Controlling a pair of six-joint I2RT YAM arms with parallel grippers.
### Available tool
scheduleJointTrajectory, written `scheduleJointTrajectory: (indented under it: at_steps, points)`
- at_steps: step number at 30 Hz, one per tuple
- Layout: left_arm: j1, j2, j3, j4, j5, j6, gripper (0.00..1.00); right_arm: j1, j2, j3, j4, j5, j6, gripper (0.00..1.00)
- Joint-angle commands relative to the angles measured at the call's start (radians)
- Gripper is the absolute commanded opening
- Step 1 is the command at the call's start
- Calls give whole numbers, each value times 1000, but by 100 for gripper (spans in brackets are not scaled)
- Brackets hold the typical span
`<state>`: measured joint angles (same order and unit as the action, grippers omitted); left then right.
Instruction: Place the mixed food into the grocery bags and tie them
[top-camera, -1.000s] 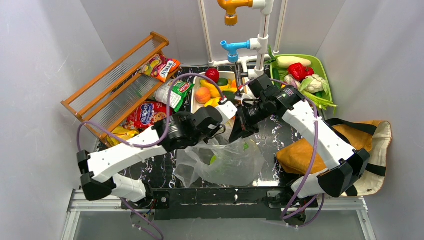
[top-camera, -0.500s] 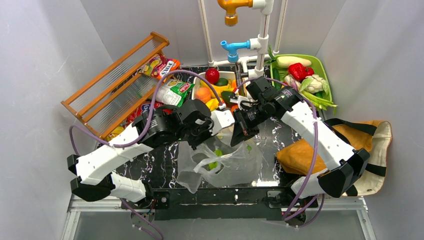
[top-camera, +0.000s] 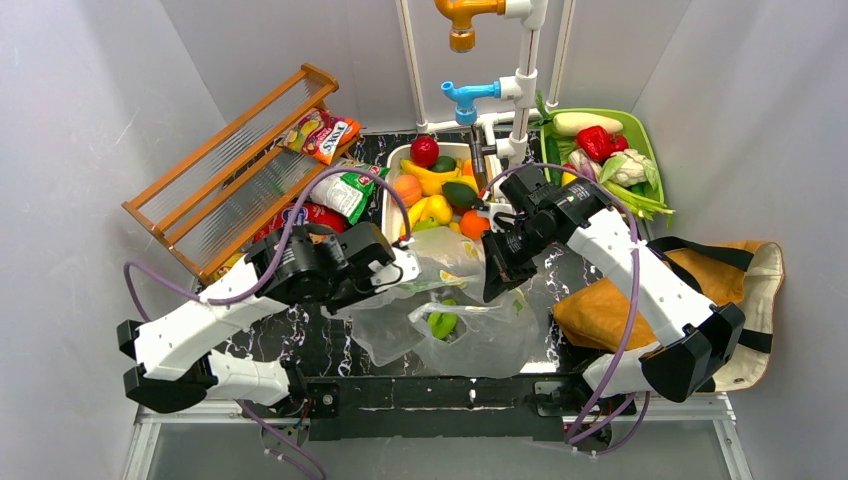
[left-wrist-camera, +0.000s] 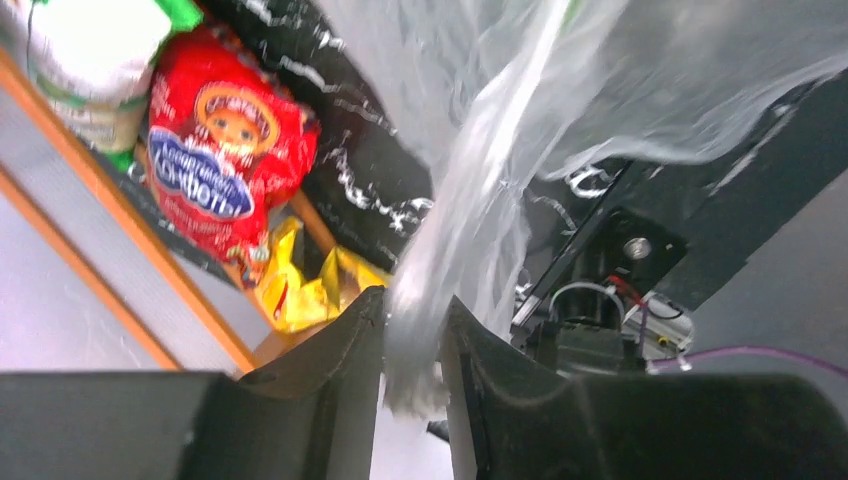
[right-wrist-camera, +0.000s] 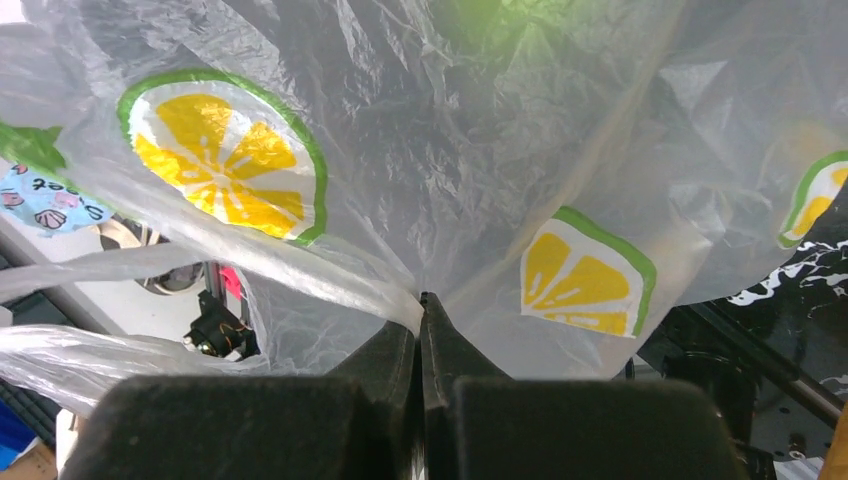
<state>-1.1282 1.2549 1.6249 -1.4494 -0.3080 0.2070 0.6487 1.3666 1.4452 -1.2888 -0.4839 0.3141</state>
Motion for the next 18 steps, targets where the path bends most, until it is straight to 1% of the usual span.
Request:
scheduleJointTrajectory:
  at_steps: [1,6,8,11,13,15,17,18]
  points:
    - [33,-60,-75,-72,-158,-10,26,-6,-31,1,-29,23,-26,3]
    - [124,-47,-106,3,-284,13,25,-5,-28,1,-21,1,-36,3]
    - [205,-34,-114,71,-377,22,30,-4,-31,4,-20,-18,-41,3]
    - [290,-17,-99,169,-434,19,30,-4,-49,8,-12,-39,-44,3]
    - [323,10,-73,224,-435,-23,30,-4,-64,16,-2,-56,-41,3]
    - [331,45,-54,241,-401,-74,32,-4,-68,46,-13,-75,-38,3]
    - [336,87,-23,237,-340,-132,37,-3,-72,64,-11,-95,-31,3]
    - [336,102,-4,228,-309,-163,43,-3,-75,65,-4,-103,-25,3]
